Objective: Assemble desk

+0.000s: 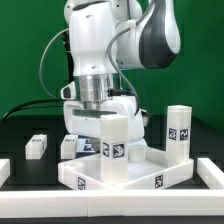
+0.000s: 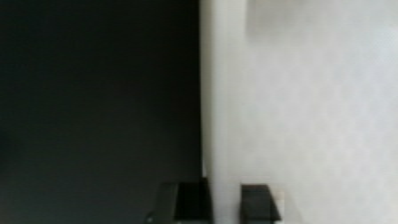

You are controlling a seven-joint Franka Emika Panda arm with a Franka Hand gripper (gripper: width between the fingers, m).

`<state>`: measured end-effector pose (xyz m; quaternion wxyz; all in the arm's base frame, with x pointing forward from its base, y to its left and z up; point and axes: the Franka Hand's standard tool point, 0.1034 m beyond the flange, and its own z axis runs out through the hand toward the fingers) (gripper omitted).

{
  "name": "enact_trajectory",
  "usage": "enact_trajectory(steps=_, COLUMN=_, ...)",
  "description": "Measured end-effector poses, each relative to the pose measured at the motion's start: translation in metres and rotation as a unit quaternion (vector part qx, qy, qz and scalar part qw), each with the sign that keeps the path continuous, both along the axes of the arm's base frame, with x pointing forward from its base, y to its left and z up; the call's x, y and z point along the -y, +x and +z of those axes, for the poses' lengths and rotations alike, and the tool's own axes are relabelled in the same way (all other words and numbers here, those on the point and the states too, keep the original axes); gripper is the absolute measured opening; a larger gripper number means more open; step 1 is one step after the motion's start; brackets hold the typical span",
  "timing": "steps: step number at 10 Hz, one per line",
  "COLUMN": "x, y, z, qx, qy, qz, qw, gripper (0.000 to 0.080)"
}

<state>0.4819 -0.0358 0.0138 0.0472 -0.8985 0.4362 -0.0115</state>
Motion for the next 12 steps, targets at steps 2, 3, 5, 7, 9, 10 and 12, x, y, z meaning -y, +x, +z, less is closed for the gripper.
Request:
enact_trajectory(steps=2, x=0.002, y=0.000, z=0.000, qx=0.003, qy=-0.007, qz=0.071, qw=0.997, gripper=0.0055)
enact_trajectory(steps=3, x=0.003, y=0.001, z=0.000, qx=0.005, qy=-0.008, qz=0.085, qw=0.996, gripper=0.0055)
enact_trajectory(steps=5, x=0.011, y=0.025, z=0.004, qx=0.021, qy=-0.020, qz=0.215, qw=0.976, gripper=0.0055)
enact_trajectory(steps=7, x=0.007, y=0.045, z=0.001, qx=0.021, qy=-0.033, qz=0.313, qw=0.949, gripper=0.0055)
enact_trajectory(steps=9, x=0.006, y=0.050, z=0.001, qx=0.029, qy=-0.046, qz=0.382, qw=0.923, gripper=0.0055)
enact_trajectory(steps=10, x=0.008, y=0.050, z=0.001, qx=0.029, qy=-0.049, qz=0.404, qw=0.913, gripper=0.0055)
enact_trajectory(steps=12, x=0.011, y=0.051, z=0.001, qx=0.028, qy=-0.055, qz=0.458, qw=0.887, gripper=0.0055)
